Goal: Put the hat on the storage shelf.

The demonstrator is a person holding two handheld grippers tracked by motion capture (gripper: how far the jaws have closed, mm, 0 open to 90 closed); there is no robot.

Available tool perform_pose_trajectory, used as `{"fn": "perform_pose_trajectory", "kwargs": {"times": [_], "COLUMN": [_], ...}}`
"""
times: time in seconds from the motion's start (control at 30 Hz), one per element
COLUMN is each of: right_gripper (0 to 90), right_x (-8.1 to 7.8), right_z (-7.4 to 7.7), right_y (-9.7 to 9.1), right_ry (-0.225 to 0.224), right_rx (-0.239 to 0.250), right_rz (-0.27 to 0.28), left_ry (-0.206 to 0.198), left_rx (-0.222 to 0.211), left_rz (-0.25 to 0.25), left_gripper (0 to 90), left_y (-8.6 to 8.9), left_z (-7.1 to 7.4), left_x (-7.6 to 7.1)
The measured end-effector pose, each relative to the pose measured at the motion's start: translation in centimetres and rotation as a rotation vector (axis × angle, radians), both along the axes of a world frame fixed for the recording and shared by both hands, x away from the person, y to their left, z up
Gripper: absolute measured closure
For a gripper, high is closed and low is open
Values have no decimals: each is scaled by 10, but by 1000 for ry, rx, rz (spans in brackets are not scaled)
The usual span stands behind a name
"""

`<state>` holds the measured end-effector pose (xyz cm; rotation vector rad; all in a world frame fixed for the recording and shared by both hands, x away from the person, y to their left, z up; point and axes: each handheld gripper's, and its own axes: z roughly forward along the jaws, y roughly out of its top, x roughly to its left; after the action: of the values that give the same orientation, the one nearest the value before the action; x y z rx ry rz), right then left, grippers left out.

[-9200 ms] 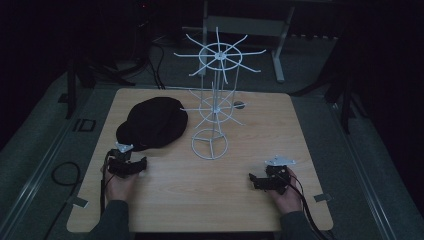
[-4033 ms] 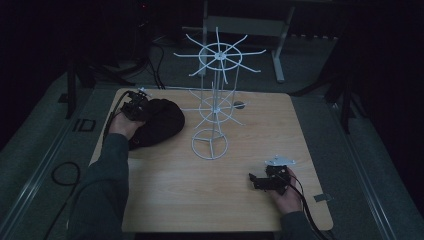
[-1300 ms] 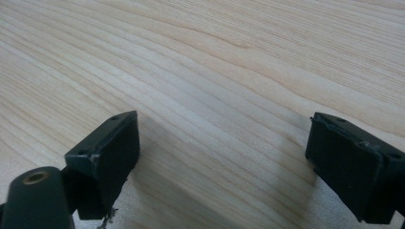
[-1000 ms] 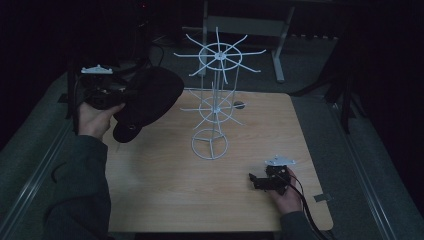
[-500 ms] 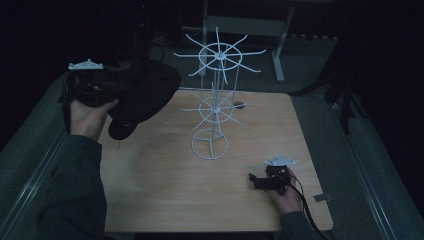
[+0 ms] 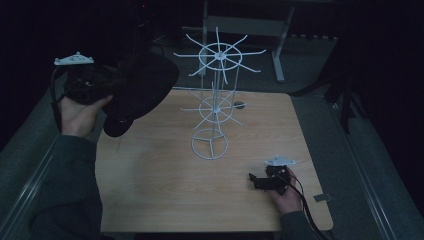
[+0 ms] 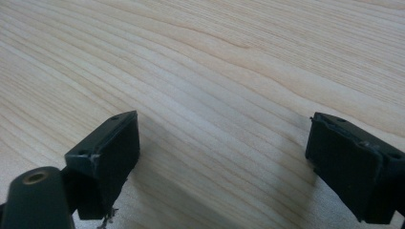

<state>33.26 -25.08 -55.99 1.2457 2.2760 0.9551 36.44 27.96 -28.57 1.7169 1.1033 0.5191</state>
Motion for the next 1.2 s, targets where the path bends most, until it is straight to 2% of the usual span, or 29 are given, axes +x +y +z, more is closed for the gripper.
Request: {"fn": "perform_pose_trajectory", "kwargs": {"times": [0.23,0.6,0.93,1.2], "right_gripper": [110,110,110,110], "right_x": [0,0,0,0], "right_z": [0,0,0,0], "right_y": [0,0,0,0], "right_ry": [0,-1,-1,-1], "right_rx": [0,0,0,-1], "right_rz": [0,0,0,0], "left_ry": [-16,-32,-64,-87], "left_rx": [-10,-100,-184,-236], "left_rz": [-6,-42,-106,-127], "left_gripper": [847,846,846,846], "left_y": [-4,1,9,14], "left_z": [6,6,-1,-1], "left_x": [-4,-4,1,1]}}
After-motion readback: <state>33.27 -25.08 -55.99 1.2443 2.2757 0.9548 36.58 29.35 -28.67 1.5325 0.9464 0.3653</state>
